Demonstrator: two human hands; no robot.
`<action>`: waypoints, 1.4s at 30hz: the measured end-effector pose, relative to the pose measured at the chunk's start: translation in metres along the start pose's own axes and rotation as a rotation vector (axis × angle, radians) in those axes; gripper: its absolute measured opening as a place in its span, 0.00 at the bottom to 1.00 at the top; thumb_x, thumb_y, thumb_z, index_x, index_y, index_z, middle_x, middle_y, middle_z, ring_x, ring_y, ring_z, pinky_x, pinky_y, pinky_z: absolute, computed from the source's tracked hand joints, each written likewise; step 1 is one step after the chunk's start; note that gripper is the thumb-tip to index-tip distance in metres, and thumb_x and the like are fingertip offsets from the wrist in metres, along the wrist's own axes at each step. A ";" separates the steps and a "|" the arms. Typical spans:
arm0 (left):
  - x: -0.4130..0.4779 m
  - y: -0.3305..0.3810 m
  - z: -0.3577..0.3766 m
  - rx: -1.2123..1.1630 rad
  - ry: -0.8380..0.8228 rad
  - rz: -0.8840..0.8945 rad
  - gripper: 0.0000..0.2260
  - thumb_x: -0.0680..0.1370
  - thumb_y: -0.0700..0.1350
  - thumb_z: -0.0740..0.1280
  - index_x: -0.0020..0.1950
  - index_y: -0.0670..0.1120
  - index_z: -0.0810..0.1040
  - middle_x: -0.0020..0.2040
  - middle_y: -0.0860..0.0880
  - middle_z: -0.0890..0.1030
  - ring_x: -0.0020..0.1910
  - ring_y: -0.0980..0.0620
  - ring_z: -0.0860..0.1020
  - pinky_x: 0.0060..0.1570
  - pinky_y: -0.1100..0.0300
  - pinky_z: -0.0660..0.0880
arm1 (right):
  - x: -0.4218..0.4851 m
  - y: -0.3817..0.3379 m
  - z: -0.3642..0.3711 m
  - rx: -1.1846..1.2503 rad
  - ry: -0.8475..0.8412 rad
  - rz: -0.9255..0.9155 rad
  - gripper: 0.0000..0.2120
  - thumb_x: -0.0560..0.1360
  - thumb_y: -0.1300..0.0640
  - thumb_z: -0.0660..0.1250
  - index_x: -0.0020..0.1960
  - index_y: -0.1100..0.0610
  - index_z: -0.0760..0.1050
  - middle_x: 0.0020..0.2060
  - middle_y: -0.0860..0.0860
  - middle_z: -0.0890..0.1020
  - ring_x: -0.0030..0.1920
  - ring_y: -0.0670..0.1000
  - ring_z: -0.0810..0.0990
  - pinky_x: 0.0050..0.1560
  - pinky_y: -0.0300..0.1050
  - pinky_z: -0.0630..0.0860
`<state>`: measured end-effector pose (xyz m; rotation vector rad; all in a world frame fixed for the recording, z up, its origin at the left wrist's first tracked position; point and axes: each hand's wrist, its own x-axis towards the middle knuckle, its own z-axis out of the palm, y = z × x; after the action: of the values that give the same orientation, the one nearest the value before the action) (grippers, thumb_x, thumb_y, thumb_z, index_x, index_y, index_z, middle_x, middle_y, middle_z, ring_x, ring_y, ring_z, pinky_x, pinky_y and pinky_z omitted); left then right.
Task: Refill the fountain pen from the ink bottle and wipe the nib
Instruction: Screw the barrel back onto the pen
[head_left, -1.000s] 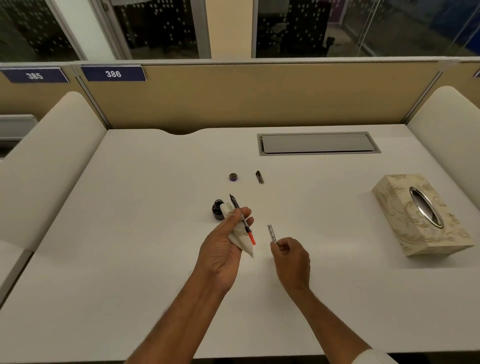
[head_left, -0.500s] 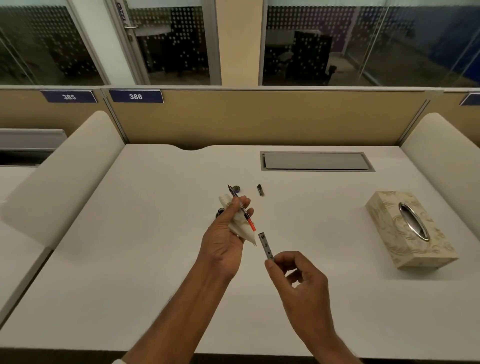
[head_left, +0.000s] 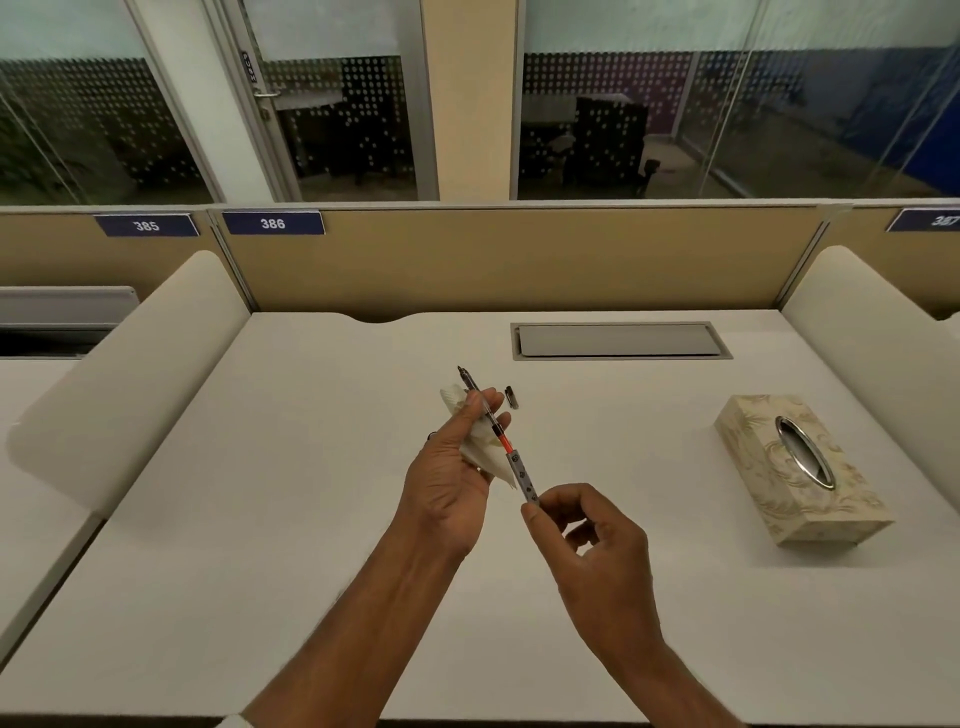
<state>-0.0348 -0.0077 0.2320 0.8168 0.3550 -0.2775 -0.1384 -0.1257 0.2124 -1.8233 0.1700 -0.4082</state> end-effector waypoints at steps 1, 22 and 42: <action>0.000 0.000 0.002 0.004 -0.003 0.005 0.17 0.81 0.44 0.68 0.69 0.39 0.79 0.59 0.43 0.83 0.61 0.43 0.80 0.53 0.51 0.78 | 0.001 -0.001 -0.001 0.006 0.004 -0.001 0.06 0.74 0.59 0.75 0.41 0.50 0.80 0.37 0.44 0.84 0.41 0.49 0.82 0.36 0.38 0.76; -0.006 -0.002 0.023 0.181 -0.033 0.154 0.11 0.81 0.45 0.67 0.60 0.43 0.82 0.59 0.43 0.84 0.63 0.40 0.81 0.63 0.48 0.76 | 0.022 -0.008 -0.012 0.024 0.079 -0.074 0.06 0.75 0.59 0.74 0.42 0.50 0.80 0.37 0.43 0.83 0.40 0.47 0.81 0.34 0.33 0.75; -0.024 -0.014 0.025 0.251 -0.058 0.189 0.14 0.78 0.46 0.70 0.61 0.42 0.84 0.60 0.44 0.85 0.64 0.41 0.81 0.70 0.40 0.72 | 0.025 -0.014 -0.012 0.182 0.090 0.012 0.04 0.75 0.53 0.72 0.50 0.49 0.82 0.41 0.44 0.85 0.43 0.49 0.83 0.41 0.40 0.81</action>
<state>-0.0564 -0.0331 0.2489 1.0798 0.1880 -0.1705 -0.1206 -0.1401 0.2334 -1.6261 0.1992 -0.4821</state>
